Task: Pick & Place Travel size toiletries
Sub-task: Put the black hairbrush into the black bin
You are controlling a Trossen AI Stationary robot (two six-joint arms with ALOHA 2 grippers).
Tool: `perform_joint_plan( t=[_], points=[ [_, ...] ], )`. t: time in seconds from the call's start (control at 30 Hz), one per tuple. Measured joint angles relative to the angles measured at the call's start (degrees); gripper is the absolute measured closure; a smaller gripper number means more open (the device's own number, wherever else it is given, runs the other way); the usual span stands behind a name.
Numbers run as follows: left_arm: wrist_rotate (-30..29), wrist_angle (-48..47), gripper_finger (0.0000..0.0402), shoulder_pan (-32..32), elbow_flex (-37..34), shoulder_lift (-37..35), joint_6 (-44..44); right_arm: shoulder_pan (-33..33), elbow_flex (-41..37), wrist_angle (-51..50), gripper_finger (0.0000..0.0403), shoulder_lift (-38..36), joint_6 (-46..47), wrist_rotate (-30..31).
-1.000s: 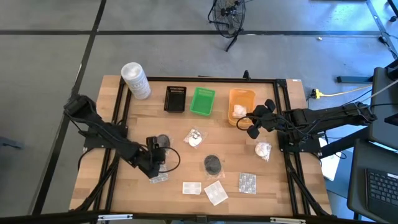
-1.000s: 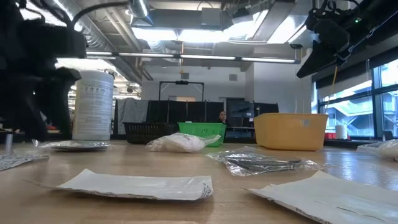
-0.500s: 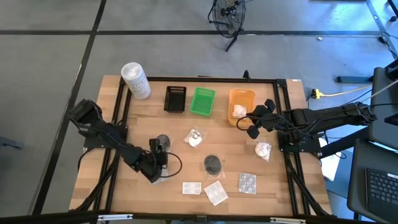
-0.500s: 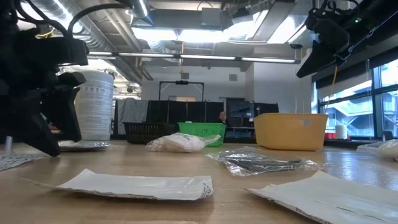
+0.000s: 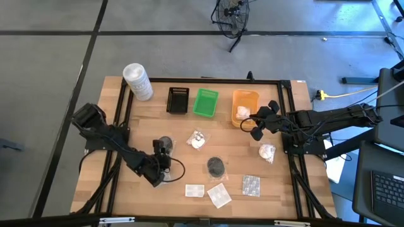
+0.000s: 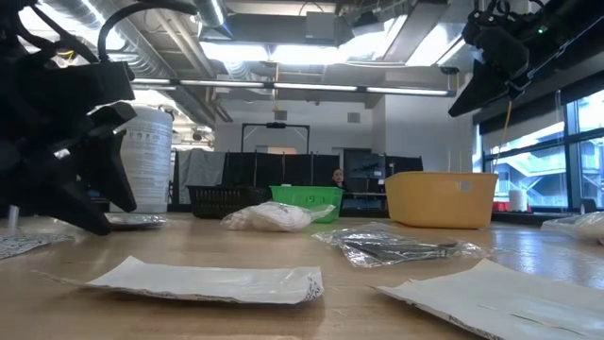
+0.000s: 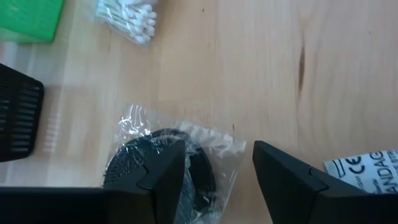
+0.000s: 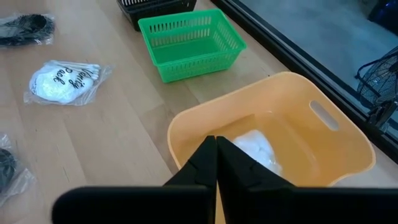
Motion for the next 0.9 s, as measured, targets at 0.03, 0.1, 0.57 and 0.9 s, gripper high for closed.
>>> perform_joint_plan(
  t=[0.03, 0.1, 0.57, 0.9],
  points=[
    [-0.45, 0.06, 0.0217, -0.10, 0.00, 0.18, 0.00, 0.00, 0.00, 0.26, 0.0398, 0.00, 0.01, 0.00],
    [-0.84, -0.03, 0.0222, -0.12, 0.00, 0.52, 0.45, 0.00, 0.00, 0.48, 0.0394, 0.00, 0.01, 0.00],
    [1.09, -0.33, 0.0279, -0.12, 0.00, 1.39, 1.47, 0.00, 0.00, 0.71, 0.0387, 0.00, -0.06, -0.50],
    [1.35, -1.43, 0.0325, -0.12, -0.06, 1.46, 1.57, 0.00, 0.00, 0.71, 0.0393, 0.00, -0.19, -0.62]
  ],
)
